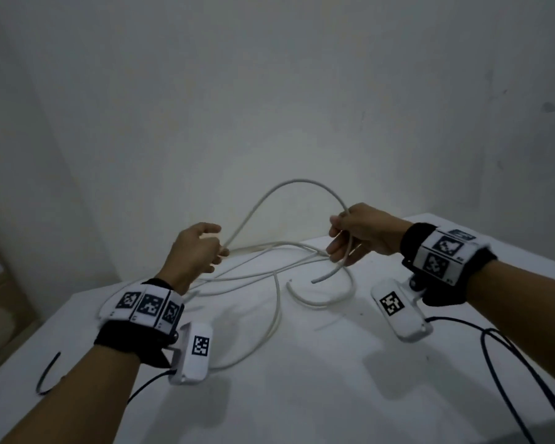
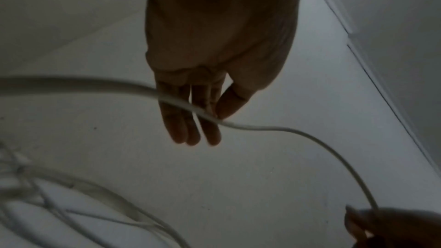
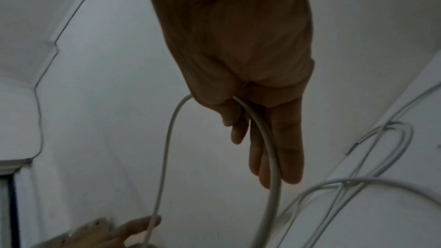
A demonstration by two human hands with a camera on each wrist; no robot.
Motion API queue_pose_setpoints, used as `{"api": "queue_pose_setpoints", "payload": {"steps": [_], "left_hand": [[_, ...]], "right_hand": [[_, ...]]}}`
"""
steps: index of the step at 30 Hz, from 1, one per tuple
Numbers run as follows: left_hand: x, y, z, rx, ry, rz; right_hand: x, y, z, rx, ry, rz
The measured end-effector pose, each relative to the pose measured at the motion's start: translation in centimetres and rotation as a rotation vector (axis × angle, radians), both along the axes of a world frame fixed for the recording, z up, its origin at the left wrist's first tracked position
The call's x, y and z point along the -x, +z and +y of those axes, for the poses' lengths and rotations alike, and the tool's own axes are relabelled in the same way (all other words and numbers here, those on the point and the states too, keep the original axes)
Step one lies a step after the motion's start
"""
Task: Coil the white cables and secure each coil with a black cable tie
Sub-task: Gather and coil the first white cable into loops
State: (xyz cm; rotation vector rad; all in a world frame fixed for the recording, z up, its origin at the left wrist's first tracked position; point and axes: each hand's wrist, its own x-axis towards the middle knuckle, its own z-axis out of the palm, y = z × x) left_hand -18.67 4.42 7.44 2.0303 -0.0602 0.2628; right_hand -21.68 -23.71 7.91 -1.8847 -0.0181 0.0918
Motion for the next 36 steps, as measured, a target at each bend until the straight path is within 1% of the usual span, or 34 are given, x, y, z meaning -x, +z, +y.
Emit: {"api": "queue_pose_setpoints", "payload": {"steps": [2, 3, 5, 7, 8, 9, 10, 12, 14, 15, 17, 20, 21, 24, 25, 27, 28, 29, 30, 31, 32, 34, 35, 36], "left_hand": [[0.5, -0.6, -0.4, -0.225, -0.071, 0.014], [1.0, -0.6, -0.6, -0.297, -0.121, 0.026], [1.9, -0.2, -1.3, -0.356, -0.198, 0.061], [2.7, 0.5, -1.7, -0.346, -0.253, 0.102], [2.7, 0.7, -1.8, -0.313, -0.272, 0.102], [2.6, 0.7, -1.9, -0.244, -0.289, 0.086], [2.4, 0.6, -2.0, -0.119, -0.305, 0.07], [2.3, 0.3, -2.3, 0.185, -0.337, 0.062], [2.5, -0.1, -2.8, 0.414, -0.35, 0.049], [2.5, -0.5, -3.1, 0.486, -0.351, 0.028], [2.6, -1.2, -3.8, 0.526, -0.346, -0.028], [3.0, -1.9, -5.0, 0.513, -0.353, -0.088], [3.1, -2.2, -5.3, 0.557, -0.368, -0.093], [3.3, -2.7, -5.9, 0.773, -0.374, -0.124], [3.3, -2.8, -6.1, 0.834, -0.351, -0.141], [3.0, -2.7, -6.3, 0.93, -0.285, -0.167], [2.8, -2.5, -6.3, 0.945, -0.244, -0.171], [2.5, -2.3, -6.1, 0.937, -0.209, -0.17], [2.3, -1.9, -5.8, 0.917, -0.19, -0.161], [2.2, -1.6, -5.4, 0.899, -0.192, -0.144], [2.1, -1.3, -5.0, 0.88, -0.21, -0.122], [2.2, -0.9, -4.3, 0.811, -0.266, -0.086], [2.2, -0.9, -4.0, 0.763, -0.288, -0.079], [2.4, -0.9, -3.8, 0.717, -0.306, -0.081]], "right_hand": [[0.4, -0.2, 1.5, 0.031, 0.031, 0.017], [0.5, -0.5, 2.3, 0.041, 0.038, 0.027], [0.4, -1.0, 3.6, 0.026, 0.028, 0.035], [0.0, -1.2, 4.6, -0.043, 0.015, 0.045], [-0.3, -1.2, 4.9, -0.102, 0.016, 0.061], [-0.4, -1.2, 5.0, -0.184, 0.028, 0.086], [-0.6, -1.1, 5.0, -0.297, 0.049, 0.119], [-1.0, -0.4, 5.4, -0.622, 0.039, 0.153], [-1.3, 0.2, 6.2, -0.999, -0.112, 0.113], [-1.3, 0.4, 6.8, -1.144, -0.216, 0.081], [-1.2, 0.6, 8.1, -1.298, -0.366, 0.052], [-0.7, 0.8, 10.1, -1.369, -0.456, 0.055], [-0.5, 0.7, 10.6, -1.374, -0.474, 0.052], [-0.1, 0.0, 12.0, -1.381, -0.492, 0.057], [0.0, -0.4, 12.3, -1.383, -0.472, 0.067], [0.2, -1.2, 12.7, -1.35, -0.356, 0.104], [0.3, -1.5, 12.7, -1.271, -0.29, 0.129], [0.5, -1.8, 12.7, -1.136, -0.236, 0.147], [0.6, -1.9, 12.5, -0.97, -0.199, 0.142], [0.8, -1.9, 12.1, -0.802, -0.181, 0.1], [0.9, -1.8, 11.7, -0.651, -0.178, 0.014], [0.8, -1.2, 10.6, -0.422, -0.162, -0.237], [0.9, -0.8, 10.1, -0.344, -0.14, -0.328], [1.0, -0.6, 9.7, -0.292, -0.112, -0.375]]}}
